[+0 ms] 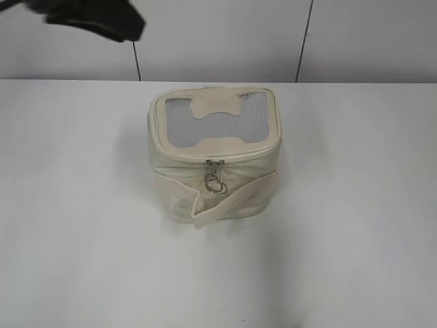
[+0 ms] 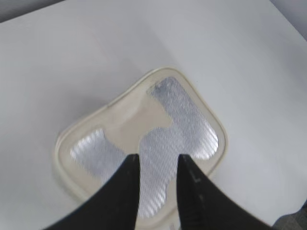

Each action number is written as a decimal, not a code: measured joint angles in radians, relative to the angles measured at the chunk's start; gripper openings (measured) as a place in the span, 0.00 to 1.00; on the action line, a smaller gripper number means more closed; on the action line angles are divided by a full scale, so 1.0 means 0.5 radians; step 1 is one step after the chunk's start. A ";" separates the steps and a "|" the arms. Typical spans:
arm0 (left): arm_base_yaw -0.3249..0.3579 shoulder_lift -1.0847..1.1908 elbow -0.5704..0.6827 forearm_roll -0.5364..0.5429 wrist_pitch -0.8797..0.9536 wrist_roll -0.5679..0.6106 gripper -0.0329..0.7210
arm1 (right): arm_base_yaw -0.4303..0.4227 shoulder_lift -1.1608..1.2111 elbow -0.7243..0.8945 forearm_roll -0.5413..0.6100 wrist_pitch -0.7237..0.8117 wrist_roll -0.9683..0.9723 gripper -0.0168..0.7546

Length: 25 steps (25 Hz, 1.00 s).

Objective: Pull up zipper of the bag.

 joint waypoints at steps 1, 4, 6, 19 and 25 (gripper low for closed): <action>0.000 -0.191 0.203 0.039 -0.044 -0.056 0.32 | 0.000 -0.116 0.054 -0.025 0.049 0.022 0.63; 0.000 -0.880 0.741 0.159 -0.110 -0.160 0.33 | 0.000 -0.536 0.248 -0.061 0.168 0.076 0.64; 0.000 -1.370 1.028 0.239 -0.094 -0.217 0.38 | 0.000 -0.798 0.359 -0.077 0.208 0.089 0.67; 0.037 -3.142 1.744 0.781 0.485 -0.556 0.55 | 0.000 -1.764 0.530 -0.331 0.182 0.257 0.73; 0.047 -3.117 1.828 0.832 0.326 -0.563 0.55 | 0.000 -1.828 0.579 -0.344 0.080 0.267 0.71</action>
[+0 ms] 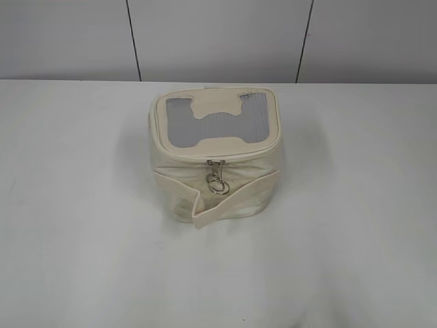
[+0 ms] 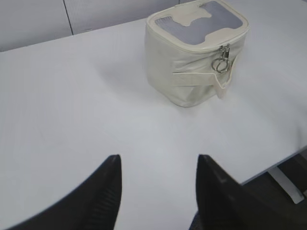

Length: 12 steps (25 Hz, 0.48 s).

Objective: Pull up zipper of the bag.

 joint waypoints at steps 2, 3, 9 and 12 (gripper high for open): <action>0.000 0.000 0.002 0.008 -0.008 -0.001 0.53 | 0.000 -0.002 0.000 0.000 -0.004 0.002 0.70; 0.000 0.000 0.002 0.010 -0.013 -0.001 0.51 | 0.000 -0.002 0.000 0.000 -0.004 0.002 0.69; 0.000 0.000 0.002 0.013 -0.017 -0.002 0.40 | 0.000 -0.002 0.000 0.000 -0.006 0.002 0.62; 0.020 0.000 0.002 0.019 -0.017 -0.004 0.36 | -0.009 -0.003 0.000 -0.001 -0.006 0.004 0.60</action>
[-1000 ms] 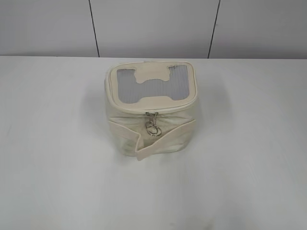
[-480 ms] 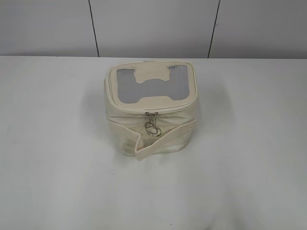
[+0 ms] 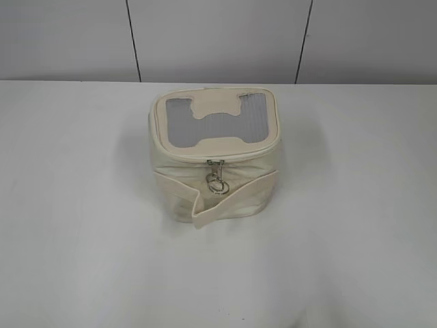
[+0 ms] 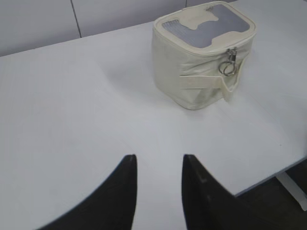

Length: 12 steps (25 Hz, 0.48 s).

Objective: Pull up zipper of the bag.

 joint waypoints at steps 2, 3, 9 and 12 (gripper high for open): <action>0.118 0.000 0.000 0.002 0.000 0.000 0.36 | -0.062 -0.014 0.000 0.000 -0.002 0.000 0.59; 0.210 -0.003 0.000 0.002 0.000 0.000 0.36 | -0.120 -0.025 0.000 0.000 -0.002 0.000 0.59; 0.577 -0.033 0.004 0.008 -0.002 0.000 0.36 | -0.451 -0.117 0.002 -0.005 -0.007 0.000 0.58; 0.584 -0.033 0.004 0.011 -0.002 0.000 0.36 | -0.478 -0.117 0.002 -0.003 -0.007 0.000 0.58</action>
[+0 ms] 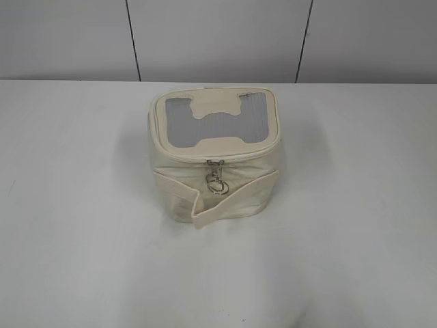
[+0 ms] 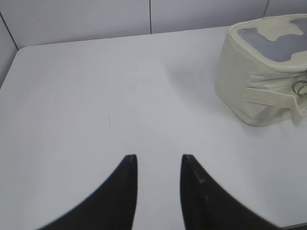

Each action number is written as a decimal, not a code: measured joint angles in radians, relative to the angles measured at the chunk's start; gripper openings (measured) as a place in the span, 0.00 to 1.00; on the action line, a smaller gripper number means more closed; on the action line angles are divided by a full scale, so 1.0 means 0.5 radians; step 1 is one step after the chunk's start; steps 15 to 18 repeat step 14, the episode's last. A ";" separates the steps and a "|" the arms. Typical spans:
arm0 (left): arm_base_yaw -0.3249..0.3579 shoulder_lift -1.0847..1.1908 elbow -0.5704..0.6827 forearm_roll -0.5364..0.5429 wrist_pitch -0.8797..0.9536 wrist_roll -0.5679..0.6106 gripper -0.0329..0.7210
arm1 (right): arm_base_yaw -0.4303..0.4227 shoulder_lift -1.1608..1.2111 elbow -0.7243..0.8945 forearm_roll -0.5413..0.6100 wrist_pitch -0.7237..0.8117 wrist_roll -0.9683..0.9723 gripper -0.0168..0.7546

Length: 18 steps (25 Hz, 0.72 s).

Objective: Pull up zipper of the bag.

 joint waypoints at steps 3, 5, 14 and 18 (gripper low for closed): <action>0.000 0.000 0.000 -0.002 0.000 0.000 0.36 | -0.002 0.000 0.000 -0.002 0.000 0.000 0.58; 0.000 0.000 0.000 -0.002 0.000 0.000 0.36 | -0.002 0.000 0.000 0.000 0.000 0.000 0.58; 0.000 0.000 0.000 -0.002 0.000 0.000 0.36 | -0.002 0.000 0.000 0.000 0.000 0.000 0.58; 0.000 0.000 0.000 -0.002 0.000 0.000 0.36 | -0.002 0.000 0.000 0.000 0.000 0.000 0.58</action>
